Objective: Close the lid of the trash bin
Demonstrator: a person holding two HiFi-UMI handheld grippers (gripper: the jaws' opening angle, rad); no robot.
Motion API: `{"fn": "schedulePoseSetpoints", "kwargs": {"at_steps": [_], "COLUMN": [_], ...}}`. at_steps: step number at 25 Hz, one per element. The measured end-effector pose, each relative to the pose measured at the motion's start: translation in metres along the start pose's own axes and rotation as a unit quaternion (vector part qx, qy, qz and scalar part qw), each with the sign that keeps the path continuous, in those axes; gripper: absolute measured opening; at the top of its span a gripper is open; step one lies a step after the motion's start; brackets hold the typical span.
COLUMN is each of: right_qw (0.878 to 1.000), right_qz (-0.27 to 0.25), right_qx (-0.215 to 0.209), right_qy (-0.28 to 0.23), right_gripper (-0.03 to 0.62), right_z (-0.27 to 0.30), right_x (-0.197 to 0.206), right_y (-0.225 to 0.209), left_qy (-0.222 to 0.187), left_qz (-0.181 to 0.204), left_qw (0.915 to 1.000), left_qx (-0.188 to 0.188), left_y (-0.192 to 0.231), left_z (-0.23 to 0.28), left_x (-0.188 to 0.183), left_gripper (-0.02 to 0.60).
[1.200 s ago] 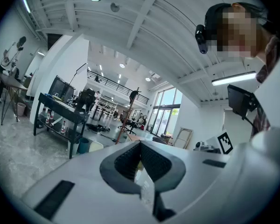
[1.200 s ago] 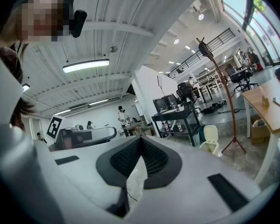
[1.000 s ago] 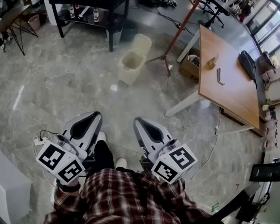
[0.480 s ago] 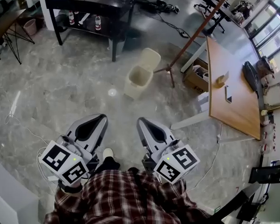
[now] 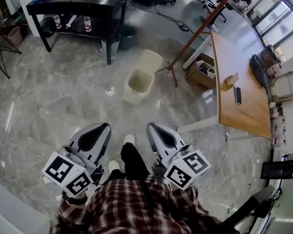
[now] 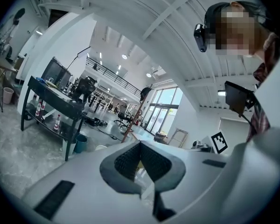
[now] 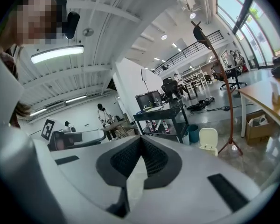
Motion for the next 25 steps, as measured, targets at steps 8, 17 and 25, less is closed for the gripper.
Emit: {"fn": "schedulePoseSetpoints", "kwargs": {"at_steps": [8, 17, 25], "right_qw": [1.000, 0.999, 0.999], "right_qz": [-0.002, 0.005, 0.015], "right_qx": [-0.006, 0.001, 0.041], "right_qy": [-0.021, -0.032, -0.029], "right_gripper": [0.012, 0.012, 0.012], "right_z": [0.077, 0.128, 0.163], "right_x": [-0.036, -0.091, -0.090], "right_y": [-0.077, -0.168, -0.214], "left_qy": [-0.005, -0.015, 0.000], "left_qz": [0.013, 0.021, 0.010], "left_qw": [0.9999, 0.9997, 0.9997], "left_qx": [0.004, 0.001, 0.024], "left_y": [0.049, 0.070, 0.107], "left_z": [0.103, 0.216, 0.275], "left_x": [-0.016, -0.038, -0.038], "left_gripper": [0.011, 0.011, 0.011]}}
Point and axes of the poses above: the fingertips, and each gripper's own axes: z forward along the fingers, y to its left, x out of its underside, the point moved 4 cm from there along -z, backward along the fingers, and after that the axes turned 13 degrees about -y, right-handed, at the moved point
